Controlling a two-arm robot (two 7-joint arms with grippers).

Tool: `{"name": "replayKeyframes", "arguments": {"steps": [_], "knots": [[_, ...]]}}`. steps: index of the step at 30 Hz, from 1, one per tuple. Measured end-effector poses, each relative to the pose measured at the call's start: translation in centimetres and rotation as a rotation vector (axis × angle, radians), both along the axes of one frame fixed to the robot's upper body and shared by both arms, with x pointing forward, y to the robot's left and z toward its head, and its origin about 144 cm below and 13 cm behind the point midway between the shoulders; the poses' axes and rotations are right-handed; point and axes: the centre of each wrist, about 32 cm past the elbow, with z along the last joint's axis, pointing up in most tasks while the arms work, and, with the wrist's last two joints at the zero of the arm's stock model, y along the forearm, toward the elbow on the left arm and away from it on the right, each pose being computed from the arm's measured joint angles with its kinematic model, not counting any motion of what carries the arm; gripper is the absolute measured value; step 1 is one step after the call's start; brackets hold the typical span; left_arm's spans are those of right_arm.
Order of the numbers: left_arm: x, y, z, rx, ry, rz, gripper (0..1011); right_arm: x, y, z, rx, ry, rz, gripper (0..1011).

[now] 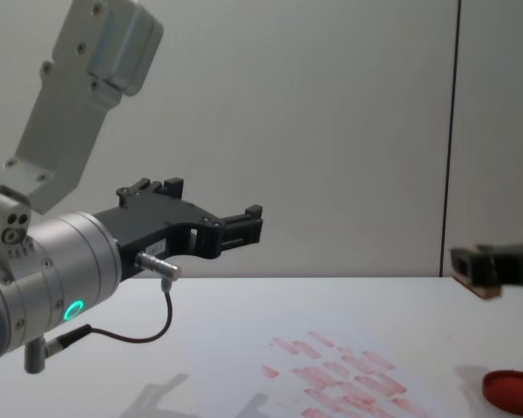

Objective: Use the one hand to pick up the stamp and affix it onto the A4 paper.

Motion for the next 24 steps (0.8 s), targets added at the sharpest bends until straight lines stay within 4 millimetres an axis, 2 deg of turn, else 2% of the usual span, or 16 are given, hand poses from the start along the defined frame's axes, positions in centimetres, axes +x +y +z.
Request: {"name": "replayKeyframes", "arguments": {"steps": [12, 24], "knots": [[0.0, 0.0, 0.0, 0.0, 0.0, 0.0, 993, -1.8, -1.4, -2.3, -0.023, 0.087, -0.041, 219], [0.0, 0.0, 0.0, 0.0, 0.0, 0.0, 993, -2.3, -2.0, -4.2, -0.034, 0.118, -0.054, 219]]}}
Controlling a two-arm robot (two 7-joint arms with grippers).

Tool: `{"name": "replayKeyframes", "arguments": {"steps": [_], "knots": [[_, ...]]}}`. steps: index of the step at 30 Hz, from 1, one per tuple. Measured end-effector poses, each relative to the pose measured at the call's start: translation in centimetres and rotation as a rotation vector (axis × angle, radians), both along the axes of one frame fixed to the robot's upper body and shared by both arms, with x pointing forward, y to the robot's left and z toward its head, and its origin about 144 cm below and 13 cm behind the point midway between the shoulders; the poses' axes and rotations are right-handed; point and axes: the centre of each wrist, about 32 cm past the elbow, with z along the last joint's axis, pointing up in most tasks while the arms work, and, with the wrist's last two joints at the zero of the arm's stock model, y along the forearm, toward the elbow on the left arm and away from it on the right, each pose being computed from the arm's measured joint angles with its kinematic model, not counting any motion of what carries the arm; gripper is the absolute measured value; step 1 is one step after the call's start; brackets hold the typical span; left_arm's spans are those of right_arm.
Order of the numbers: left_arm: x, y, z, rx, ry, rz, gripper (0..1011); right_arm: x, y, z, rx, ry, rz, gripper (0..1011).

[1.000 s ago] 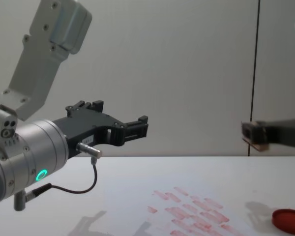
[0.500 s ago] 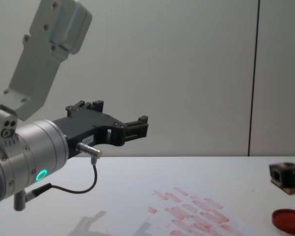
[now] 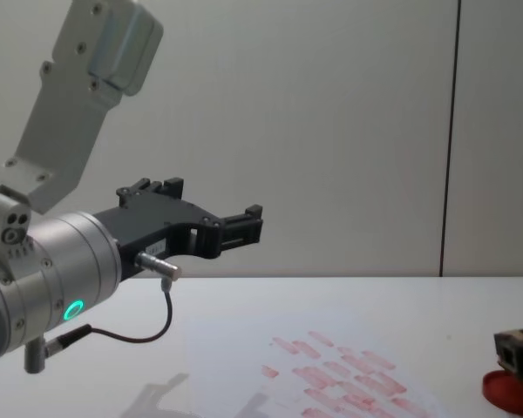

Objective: Use the one hand to pick up the stamp and affix it onto the A4 paper.

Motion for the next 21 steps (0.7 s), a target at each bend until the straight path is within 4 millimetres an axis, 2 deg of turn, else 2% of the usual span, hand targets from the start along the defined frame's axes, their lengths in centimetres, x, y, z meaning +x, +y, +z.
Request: {"name": "replayKeyframes", "arguments": {"steps": [3, 4, 7, 10, 11, 21], "knots": [[0.0, 0.0, 0.0, 0.0, 0.0, 0.0, 993, -0.03, -0.07, -0.28, -0.002, 0.003, 0.0, 232], [0.0, 0.0, 0.0, 0.0, 0.0, 0.0, 993, -0.03, -0.1, -0.35, -0.003, 0.004, 0.0, 289], [0.0, 0.0, 0.0, 0.0, 0.0, 0.0, 993, -0.04, -0.16, -0.51, -0.004, 0.005, 0.001, 347], [0.0, 0.0, 0.0, 0.0, 0.0, 0.0, 993, -0.06, -0.25, -0.75, -0.005, 0.007, 0.002, 493], [0.0, 0.0, 0.0, 0.0, 0.0, 0.0, 993, -0.06, -0.27, -0.79, -0.005, 0.007, 0.002, 493], [0.0, 0.0, 0.0, 0.0, 0.0, 0.0, 993, -0.32, -0.44, -0.89, -0.004, -0.031, 0.005, 816]]}}
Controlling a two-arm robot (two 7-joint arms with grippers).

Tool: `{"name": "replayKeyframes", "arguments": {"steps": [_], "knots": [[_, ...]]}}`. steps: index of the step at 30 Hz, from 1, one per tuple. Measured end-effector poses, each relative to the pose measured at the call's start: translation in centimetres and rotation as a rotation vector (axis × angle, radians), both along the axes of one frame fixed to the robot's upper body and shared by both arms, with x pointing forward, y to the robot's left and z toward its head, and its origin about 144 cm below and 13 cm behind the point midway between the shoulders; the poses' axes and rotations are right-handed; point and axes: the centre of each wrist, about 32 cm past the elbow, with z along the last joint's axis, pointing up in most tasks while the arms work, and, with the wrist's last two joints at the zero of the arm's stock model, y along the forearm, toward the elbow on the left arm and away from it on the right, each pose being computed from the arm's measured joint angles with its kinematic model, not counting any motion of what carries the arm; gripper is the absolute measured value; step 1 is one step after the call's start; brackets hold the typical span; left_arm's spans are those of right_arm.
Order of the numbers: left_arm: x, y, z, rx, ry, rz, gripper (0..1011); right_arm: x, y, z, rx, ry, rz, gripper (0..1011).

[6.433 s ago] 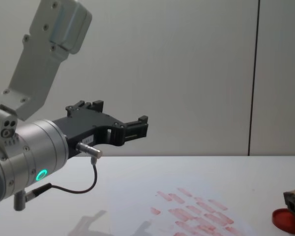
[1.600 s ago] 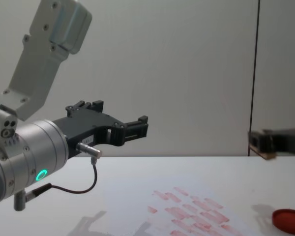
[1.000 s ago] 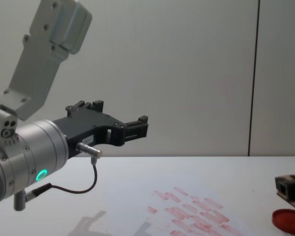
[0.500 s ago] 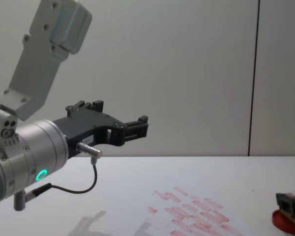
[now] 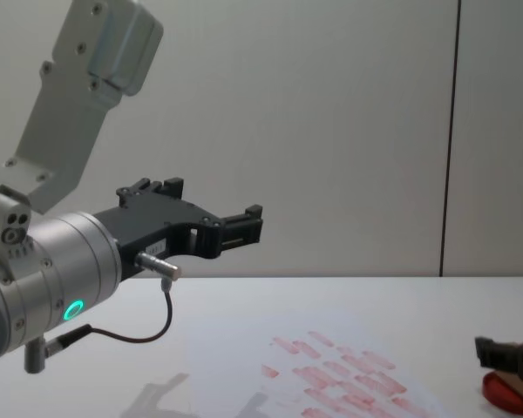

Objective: Use the one hand to pick up the stamp and affix it onto the A4 paper.

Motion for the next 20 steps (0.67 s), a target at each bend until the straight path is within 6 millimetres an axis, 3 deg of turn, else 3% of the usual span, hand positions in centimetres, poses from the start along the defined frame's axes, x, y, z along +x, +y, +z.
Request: {"name": "replayKeyframes", "arguments": {"steps": [8, 20], "knots": [[0.0, 0.0, 0.0, 0.0, 0.0, 0.0, 993, -0.6, -0.2, 0.6, -0.001, -0.086, 0.008, 1001], [0.0, 0.0, 0.0, 0.0, 0.0, 0.0, 993, -1.8, -0.9, 1.6, -0.012, -0.212, 0.02, 1001]]}}
